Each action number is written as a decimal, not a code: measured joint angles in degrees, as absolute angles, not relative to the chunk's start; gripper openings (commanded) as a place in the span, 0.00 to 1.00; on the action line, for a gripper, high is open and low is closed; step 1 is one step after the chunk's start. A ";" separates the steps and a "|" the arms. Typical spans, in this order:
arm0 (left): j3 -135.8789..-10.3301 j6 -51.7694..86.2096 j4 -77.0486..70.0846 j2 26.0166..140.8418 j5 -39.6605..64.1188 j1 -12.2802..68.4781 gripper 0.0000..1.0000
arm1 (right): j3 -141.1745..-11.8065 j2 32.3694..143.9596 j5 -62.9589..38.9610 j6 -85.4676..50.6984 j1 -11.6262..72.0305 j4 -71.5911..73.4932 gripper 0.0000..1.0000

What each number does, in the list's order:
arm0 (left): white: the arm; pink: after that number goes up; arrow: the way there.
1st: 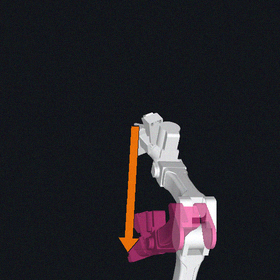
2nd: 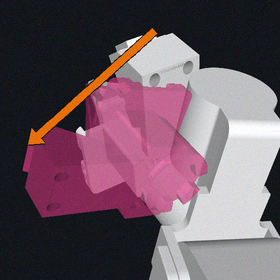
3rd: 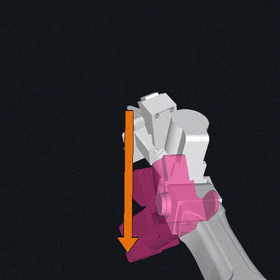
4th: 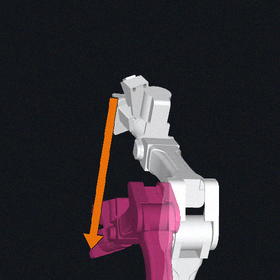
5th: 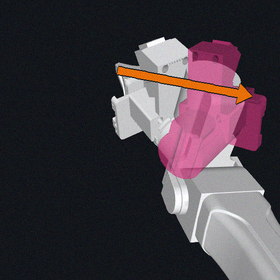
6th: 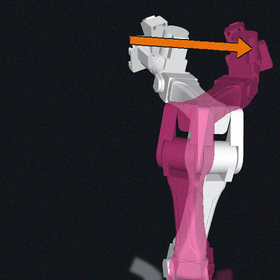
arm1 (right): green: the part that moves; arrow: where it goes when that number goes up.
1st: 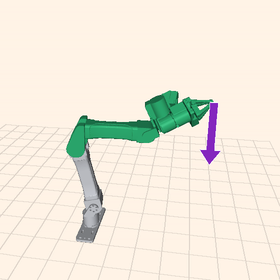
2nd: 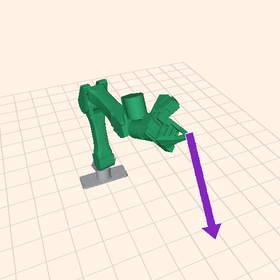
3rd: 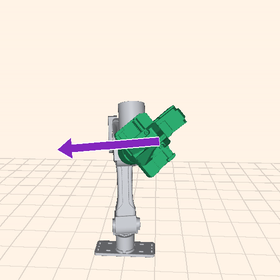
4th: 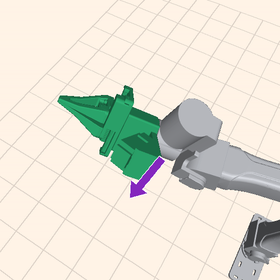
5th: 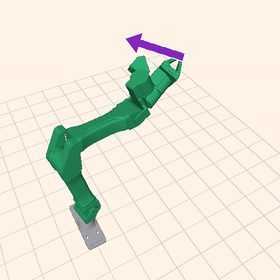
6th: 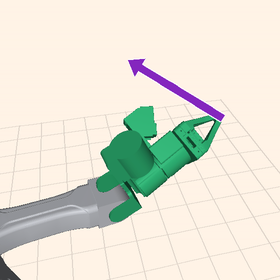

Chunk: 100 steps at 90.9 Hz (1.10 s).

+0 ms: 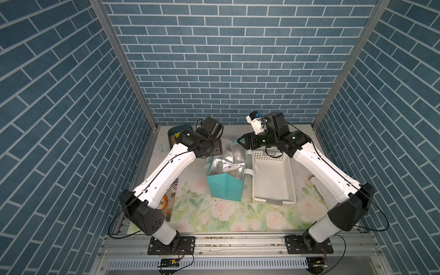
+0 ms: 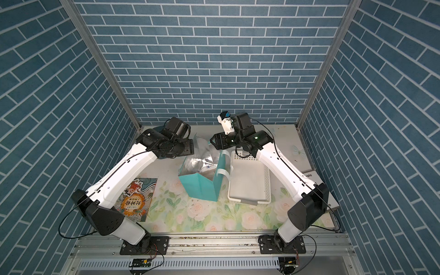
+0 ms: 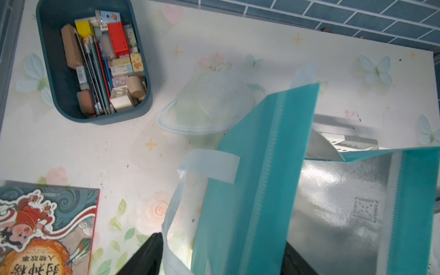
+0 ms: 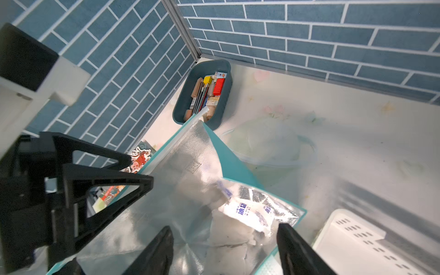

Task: Place the ice pack in the delivery bag
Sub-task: Adjust the delivery bag at the center of the board.

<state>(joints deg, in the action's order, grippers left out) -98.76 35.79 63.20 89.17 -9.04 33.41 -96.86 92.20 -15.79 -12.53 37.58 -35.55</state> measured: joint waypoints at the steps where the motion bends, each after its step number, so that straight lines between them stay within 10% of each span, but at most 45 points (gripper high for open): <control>1: -98.63 35.92 63.24 88.99 -9.02 33.41 0.81 | -97.03 92.38 -15.75 -11.94 37.58 -35.73 0.74; 28: -94.83 35.77 64.05 86.13 -7.35 35.16 0.84 | -103.70 100.12 -18.28 -0.95 37.58 -40.56 0.74; 100: -95.53 36.18 68.51 90.39 -10.28 35.55 0.31 | -105.60 105.51 2.46 6.33 38.30 -40.75 0.73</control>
